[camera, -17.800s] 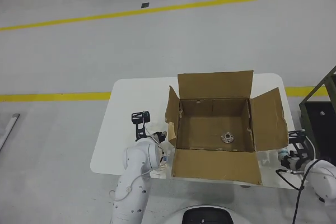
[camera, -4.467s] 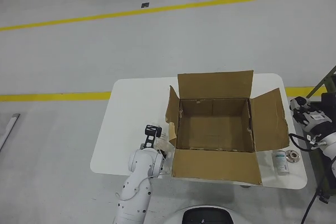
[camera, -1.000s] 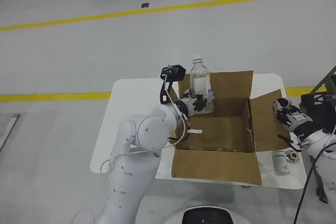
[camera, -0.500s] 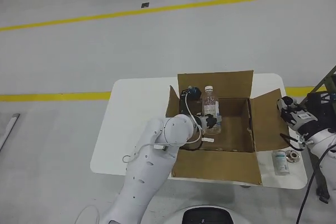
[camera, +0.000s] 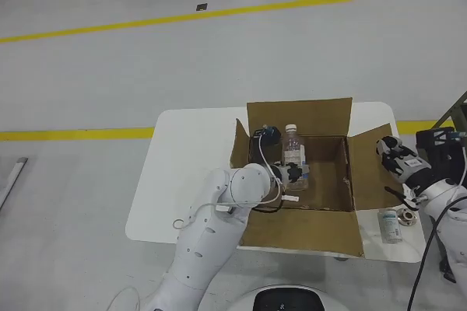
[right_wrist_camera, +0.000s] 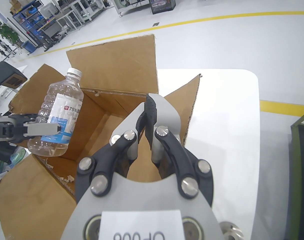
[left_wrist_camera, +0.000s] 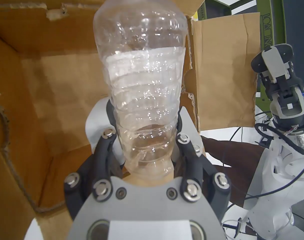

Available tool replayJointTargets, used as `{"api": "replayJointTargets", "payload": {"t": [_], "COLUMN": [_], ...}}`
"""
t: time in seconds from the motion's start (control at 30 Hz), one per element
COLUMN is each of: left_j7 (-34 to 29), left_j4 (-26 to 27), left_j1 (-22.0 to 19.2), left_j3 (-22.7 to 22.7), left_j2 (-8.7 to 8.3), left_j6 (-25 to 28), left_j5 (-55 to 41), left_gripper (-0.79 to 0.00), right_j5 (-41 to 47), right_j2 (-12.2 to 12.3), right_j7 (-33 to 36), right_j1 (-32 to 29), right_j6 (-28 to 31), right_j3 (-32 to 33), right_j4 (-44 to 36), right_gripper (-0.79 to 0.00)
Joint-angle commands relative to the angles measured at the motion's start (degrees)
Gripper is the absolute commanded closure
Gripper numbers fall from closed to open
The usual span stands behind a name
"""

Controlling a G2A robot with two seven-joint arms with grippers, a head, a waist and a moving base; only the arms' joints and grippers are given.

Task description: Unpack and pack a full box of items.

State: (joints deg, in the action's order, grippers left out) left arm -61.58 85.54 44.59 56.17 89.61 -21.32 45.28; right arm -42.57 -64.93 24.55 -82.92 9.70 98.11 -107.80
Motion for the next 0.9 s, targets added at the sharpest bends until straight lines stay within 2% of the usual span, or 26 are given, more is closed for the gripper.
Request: {"api": "replayJointTargets", "payload": {"t": [0.0, 0.27, 0.6, 0.87], "left_j7": [-0.5, -3.5, -5.2, -6.5], "left_j4": [-0.7, -5.8, -14.4, -18.5], "left_j1": [0.1, -2.1, -6.6, -9.1], "left_j3": [-0.9, -3.6, -7.8, -10.0], "left_j2": [0.13, 0.97, 2.43, 3.52], "left_j6": [-1.6, -9.5, -12.8, -12.7], "left_j5": [0.3, 1.2, 2.4, 1.9], "left_gripper": [0.0, 0.0, 0.0, 0.0], "right_j5": [0.0, 0.0, 0.2, 0.2], "right_j2": [0.0, 0.0, 0.2, 0.3], "right_j7": [0.0, 0.0, 0.0, 0.1], "right_j1": [0.1, 0.5, 0.6, 0.7], "right_j6": [0.0, -0.3, -0.7, -0.9], "right_j3": [-0.2, -1.0, -0.5, -0.2], "right_j4": [0.2, 0.1, -0.1, 0.1], "right_gripper": [0.0, 0.0, 0.0, 0.0]}}
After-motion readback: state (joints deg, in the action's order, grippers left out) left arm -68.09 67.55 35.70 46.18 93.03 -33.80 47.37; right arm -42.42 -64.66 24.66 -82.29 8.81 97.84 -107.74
